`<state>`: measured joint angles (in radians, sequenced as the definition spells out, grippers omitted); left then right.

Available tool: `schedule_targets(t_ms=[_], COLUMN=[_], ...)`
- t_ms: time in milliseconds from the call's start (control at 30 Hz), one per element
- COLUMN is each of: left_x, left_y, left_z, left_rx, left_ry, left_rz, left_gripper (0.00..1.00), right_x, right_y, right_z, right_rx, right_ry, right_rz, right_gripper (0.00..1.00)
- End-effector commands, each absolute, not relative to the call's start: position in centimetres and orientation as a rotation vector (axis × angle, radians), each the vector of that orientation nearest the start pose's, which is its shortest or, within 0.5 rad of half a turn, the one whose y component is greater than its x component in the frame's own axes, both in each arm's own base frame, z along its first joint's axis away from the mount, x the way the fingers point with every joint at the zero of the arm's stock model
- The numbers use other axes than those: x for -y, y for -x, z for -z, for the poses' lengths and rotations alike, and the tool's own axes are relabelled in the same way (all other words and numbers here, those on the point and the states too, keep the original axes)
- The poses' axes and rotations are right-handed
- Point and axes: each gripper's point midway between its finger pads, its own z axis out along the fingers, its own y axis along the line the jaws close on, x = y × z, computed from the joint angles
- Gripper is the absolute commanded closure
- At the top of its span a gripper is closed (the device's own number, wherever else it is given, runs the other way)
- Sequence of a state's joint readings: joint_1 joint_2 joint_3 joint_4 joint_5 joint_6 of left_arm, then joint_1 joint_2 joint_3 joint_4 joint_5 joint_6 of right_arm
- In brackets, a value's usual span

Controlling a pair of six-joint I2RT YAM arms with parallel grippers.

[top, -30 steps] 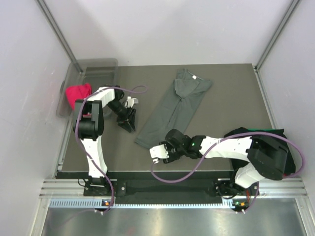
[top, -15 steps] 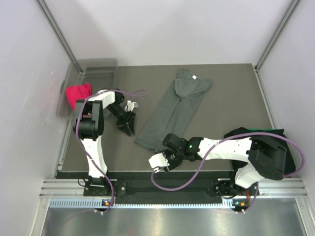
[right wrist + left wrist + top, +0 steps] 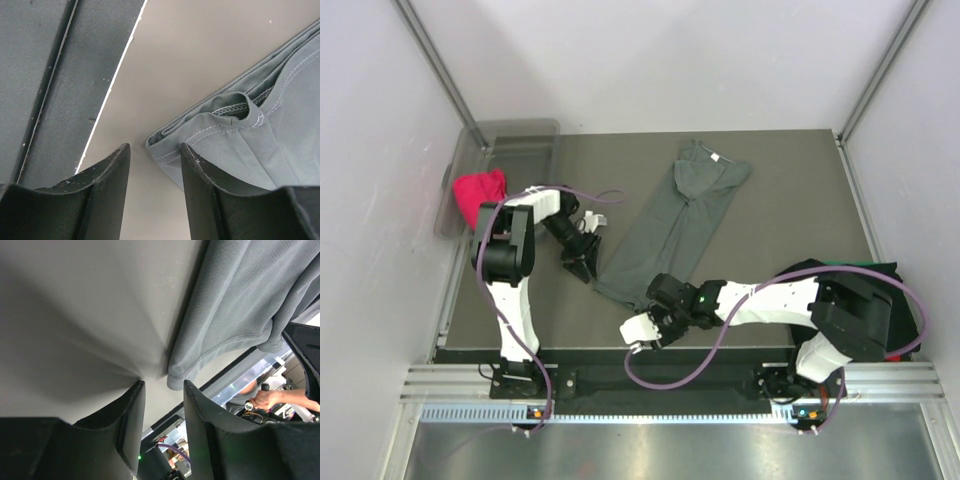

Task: Fold and stack the t-shirts
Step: Fold the tshirt

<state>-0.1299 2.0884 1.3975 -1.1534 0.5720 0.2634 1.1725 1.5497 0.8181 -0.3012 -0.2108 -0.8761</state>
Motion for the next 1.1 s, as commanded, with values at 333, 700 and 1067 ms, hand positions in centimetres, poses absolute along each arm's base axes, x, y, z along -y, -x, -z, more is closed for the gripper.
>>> schedule_targets(t_ms=[333,700,1067], left_x=[13.8,13.6,14.3], left_y=[-24.9,-25.2,-26.6], left_z=[-1.8,-1.6,-3.6], left_rx=[-3.203,-3.209,-3.108], left_ry=[-0.623,-0.619,-0.669], left_rz=[1.015,0.982,1.001], left_gripper=[0.64,0.77,1.00], right_x=[-33.0,-33.2,-31.9], right_y=[-12.7,-13.3,-13.6], right_z=[-2.0,-0.7,-2.2], right_rx=[-1.214,-1.217,-1.202], right_ry=[2.264,2.272,2.274], right_rz=[-0.362,-0.316,-0.256], right_gripper=[0.57,0.61,1.00])
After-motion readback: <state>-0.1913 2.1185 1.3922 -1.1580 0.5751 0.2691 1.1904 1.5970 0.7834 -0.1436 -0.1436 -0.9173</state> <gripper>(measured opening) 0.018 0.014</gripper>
